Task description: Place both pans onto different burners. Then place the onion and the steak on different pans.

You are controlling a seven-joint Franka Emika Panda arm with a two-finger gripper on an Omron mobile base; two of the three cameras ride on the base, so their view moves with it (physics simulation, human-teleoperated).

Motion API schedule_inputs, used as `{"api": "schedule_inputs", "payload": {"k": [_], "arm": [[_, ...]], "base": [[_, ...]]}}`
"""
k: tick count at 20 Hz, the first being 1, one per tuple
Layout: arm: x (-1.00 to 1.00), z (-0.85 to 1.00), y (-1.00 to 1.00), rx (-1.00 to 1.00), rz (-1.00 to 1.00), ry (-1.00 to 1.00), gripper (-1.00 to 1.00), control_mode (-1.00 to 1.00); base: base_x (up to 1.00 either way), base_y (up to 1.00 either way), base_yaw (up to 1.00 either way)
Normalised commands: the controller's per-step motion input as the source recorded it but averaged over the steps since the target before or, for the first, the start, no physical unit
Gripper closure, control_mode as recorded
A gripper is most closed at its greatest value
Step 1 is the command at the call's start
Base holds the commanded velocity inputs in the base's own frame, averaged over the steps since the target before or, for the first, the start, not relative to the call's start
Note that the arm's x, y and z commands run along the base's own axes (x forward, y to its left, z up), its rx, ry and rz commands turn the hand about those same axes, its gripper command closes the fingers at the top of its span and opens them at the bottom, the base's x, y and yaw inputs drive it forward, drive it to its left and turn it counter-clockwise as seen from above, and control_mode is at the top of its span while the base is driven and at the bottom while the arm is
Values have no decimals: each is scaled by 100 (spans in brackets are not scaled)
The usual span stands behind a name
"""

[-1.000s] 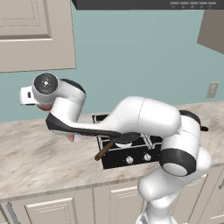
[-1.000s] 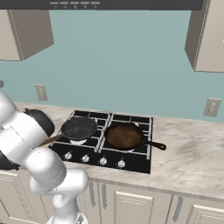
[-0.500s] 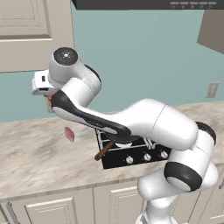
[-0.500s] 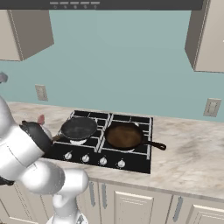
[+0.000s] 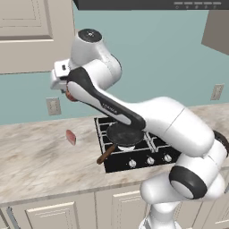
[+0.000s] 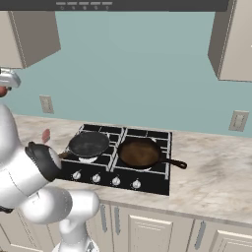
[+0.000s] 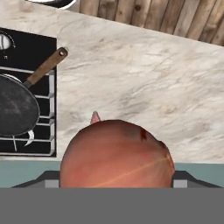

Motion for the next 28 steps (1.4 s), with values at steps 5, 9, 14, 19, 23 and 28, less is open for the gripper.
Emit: {"api": "schedule_inputs", "payload": {"k": [5, 9, 14, 19, 23, 28], "arm": [[-1, -12, -61, -5, 3, 4, 100, -100], [4, -39, -56, -1, 0, 0, 100, -100], [14, -31, -54, 0, 0, 0, 100, -100], [1, -5, -58, -7, 0, 6, 100, -100], [11, -13, -49, -7, 0, 0, 100, -100], [15, -17, -43, -3, 0, 0, 100, -100]], "base": [[0, 0, 0], [0, 0, 0], [0, 0, 0], [0, 0, 0], [0, 0, 0], [0, 0, 0]]}}
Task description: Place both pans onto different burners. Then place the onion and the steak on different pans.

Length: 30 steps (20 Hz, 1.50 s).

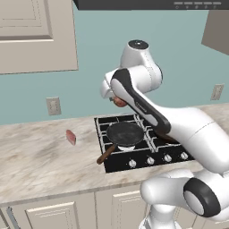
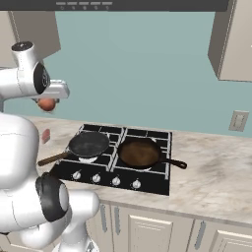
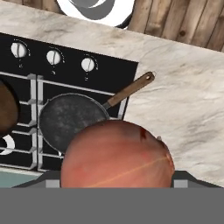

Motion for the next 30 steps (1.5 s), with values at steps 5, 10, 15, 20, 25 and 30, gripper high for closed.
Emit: {"api": "schedule_inputs", "payload": {"k": [5, 10, 15, 20, 25, 30], "arm": [[14, -23, -56, 0, 0, 0, 100, -100], [4, -14, -61, 0, 0, 0, 100, -100], [0, -22, -61, 0, 0, 0, 100, -100], [1, -25, -63, 0, 0, 0, 100, -100], [2, -29, -68, 0, -1, 0, 100, -100], [11, -39, -59, -3, -2, -1, 100, -100]], "base": [[0, 0, 0], [0, 0, 0], [0, 0, 0], [0, 0, 0], [0, 0, 0], [0, 0, 0]]}}
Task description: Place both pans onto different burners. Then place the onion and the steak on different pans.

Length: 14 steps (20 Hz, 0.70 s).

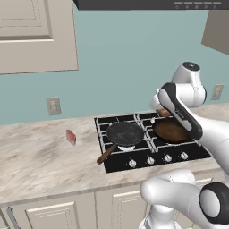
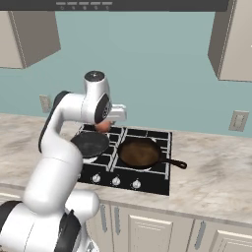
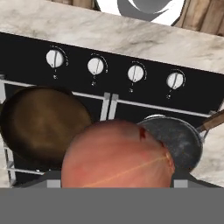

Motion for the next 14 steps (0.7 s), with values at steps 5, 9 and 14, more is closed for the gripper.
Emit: {"api": "schedule_inputs", "payload": {"k": [5, 9, 14], "arm": [[16, -40, -51, -2, -2, -1, 100, -100], [35, -28, -38, -1, 0, -1, 100, -100], [35, -29, -40, 0, 0, -2, 100, -100]], "base": [[0, 0, 0], [0, 0, 0], [0, 0, 0]]}}
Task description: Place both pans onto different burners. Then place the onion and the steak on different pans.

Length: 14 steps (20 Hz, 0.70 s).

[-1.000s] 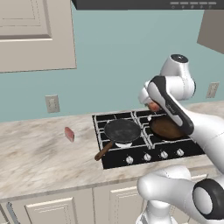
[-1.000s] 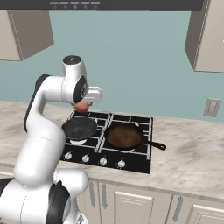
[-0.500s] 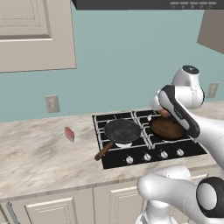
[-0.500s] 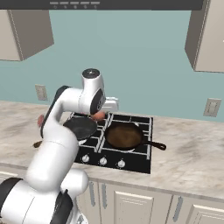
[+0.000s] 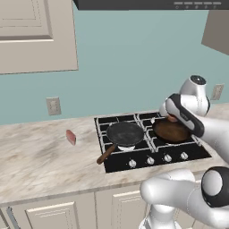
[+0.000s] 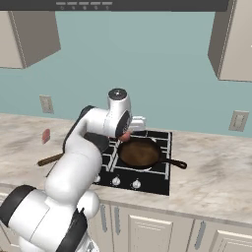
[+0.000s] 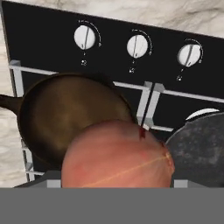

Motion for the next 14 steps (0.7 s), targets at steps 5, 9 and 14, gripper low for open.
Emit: {"api": "schedule_inputs", "payload": {"k": [5, 9, 14], "arm": [[35, -25, -40, 0, 0, -1, 100, -100], [4, -34, -29, 0, 0, 0, 100, -100], [12, -36, -6, 0, 0, -1, 100, -100]], "base": [[0, 0, 0], [0, 0, 0], [0, 0, 0]]}}
